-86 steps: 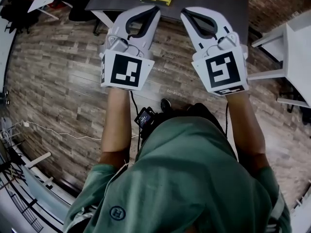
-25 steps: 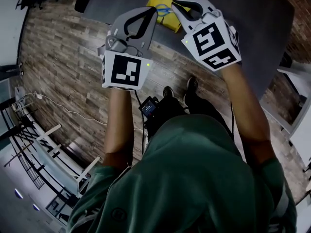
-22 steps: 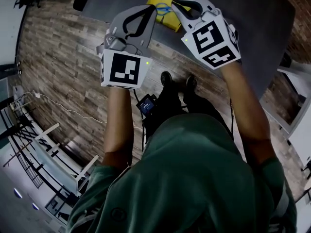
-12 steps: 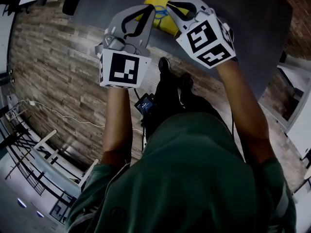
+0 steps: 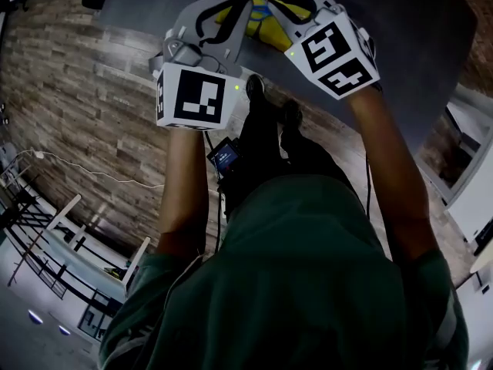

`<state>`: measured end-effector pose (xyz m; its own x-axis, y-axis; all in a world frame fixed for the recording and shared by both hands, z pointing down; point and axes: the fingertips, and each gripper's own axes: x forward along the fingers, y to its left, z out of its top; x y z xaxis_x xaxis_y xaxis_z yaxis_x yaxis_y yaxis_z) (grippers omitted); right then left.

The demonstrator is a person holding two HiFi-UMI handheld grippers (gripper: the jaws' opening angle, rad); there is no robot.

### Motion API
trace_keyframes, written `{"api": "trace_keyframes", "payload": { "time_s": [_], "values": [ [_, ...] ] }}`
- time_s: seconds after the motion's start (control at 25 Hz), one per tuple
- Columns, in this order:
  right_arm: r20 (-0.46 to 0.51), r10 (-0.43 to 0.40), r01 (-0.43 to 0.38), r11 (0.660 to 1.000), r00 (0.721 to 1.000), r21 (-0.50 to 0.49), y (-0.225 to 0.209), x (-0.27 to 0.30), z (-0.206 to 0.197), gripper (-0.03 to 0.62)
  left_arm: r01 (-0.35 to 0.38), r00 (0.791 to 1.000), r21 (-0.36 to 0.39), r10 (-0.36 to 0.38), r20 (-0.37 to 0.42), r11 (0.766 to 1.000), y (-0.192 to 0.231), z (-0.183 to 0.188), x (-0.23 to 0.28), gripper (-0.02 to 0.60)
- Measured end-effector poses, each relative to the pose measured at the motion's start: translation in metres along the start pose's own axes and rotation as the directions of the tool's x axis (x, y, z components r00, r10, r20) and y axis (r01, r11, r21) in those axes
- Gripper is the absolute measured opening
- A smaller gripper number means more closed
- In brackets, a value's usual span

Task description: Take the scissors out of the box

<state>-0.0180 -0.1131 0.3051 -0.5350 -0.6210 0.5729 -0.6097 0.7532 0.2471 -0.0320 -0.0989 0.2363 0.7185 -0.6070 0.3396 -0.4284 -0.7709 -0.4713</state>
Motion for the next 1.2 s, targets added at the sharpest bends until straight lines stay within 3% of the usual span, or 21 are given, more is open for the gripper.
{"api": "trace_keyframes", "payload": {
  "time_s": [0.6,1.2],
  "values": [
    [-0.095,0.078,-0.075,0.997,0.992,0.030,0.017,0.045,-0.038,0.009,0.030,0.999,-0.058,-0.032,-0.033,0.998,-0.007,-0.049,0.008,0.000],
    [-0.203,0.188,-0.179,0.982,0.961,0.063,0.021,0.120,-0.087,0.011,0.067,0.996,-0.126,-0.074,-0.054,0.990,0.000,-0.117,0.045,0.000]
  ]
}}
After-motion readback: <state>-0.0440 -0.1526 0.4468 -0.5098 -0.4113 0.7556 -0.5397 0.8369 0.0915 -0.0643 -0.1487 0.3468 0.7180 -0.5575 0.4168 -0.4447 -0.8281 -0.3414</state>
